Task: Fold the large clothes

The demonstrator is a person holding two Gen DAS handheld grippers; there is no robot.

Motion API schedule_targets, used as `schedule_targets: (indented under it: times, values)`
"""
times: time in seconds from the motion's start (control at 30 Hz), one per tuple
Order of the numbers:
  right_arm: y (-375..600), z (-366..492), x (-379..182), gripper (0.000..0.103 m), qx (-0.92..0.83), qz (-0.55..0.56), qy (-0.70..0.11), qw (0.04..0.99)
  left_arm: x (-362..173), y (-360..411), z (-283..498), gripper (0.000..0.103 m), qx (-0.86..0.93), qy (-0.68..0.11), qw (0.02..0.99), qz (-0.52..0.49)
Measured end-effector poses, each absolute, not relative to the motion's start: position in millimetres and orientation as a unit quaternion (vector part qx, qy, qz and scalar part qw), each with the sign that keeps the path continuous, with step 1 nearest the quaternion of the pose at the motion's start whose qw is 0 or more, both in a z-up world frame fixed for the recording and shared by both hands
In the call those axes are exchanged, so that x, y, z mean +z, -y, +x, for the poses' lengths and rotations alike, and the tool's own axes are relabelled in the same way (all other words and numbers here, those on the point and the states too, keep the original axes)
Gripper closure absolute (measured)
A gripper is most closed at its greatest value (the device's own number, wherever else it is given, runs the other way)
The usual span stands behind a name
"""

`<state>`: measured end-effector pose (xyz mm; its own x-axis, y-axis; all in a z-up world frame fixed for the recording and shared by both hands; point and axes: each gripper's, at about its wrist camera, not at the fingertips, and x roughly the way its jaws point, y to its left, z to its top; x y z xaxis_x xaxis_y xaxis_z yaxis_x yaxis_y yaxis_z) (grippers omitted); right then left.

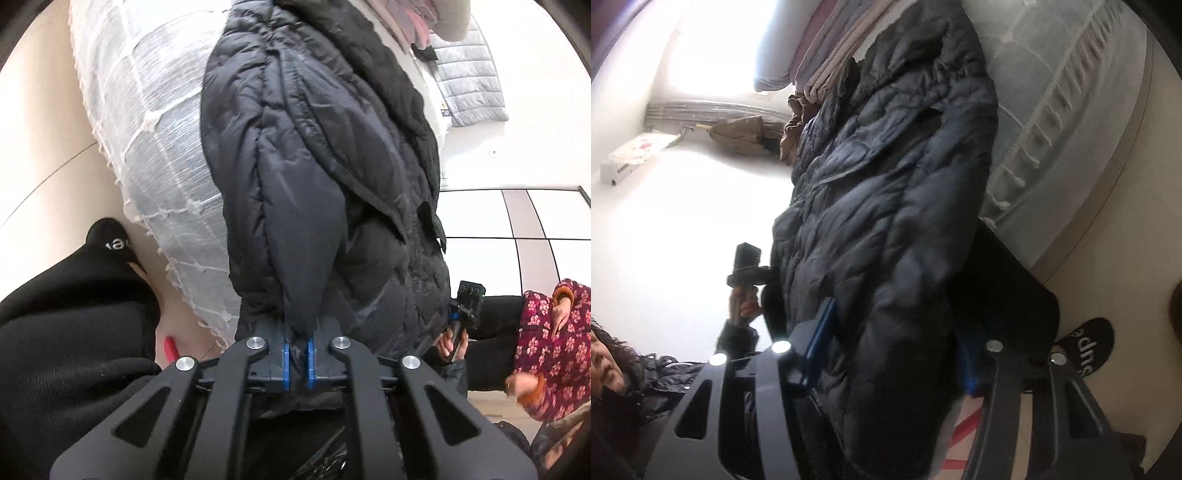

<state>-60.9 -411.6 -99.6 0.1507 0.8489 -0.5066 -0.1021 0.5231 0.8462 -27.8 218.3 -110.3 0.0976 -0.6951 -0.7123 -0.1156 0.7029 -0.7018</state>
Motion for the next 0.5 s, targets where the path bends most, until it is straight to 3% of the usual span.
schedule_targets:
  times: [0.27, 0.5]
  values:
    - [375.9, -54.8, -43.0, 0.084, 0.361, 0.330, -0.507, 0.710, -98.0, -223.9, -32.2, 0.099, -0.219, -0.612, 0.685, -0.327]
    - [388.0, -48.6, -24.4, 0.086, 0.377, 0.436, -0.395, 0.715, -71.7, -230.7, -34.0, 0.100, -0.246, -0.569, 0.698, -0.357]
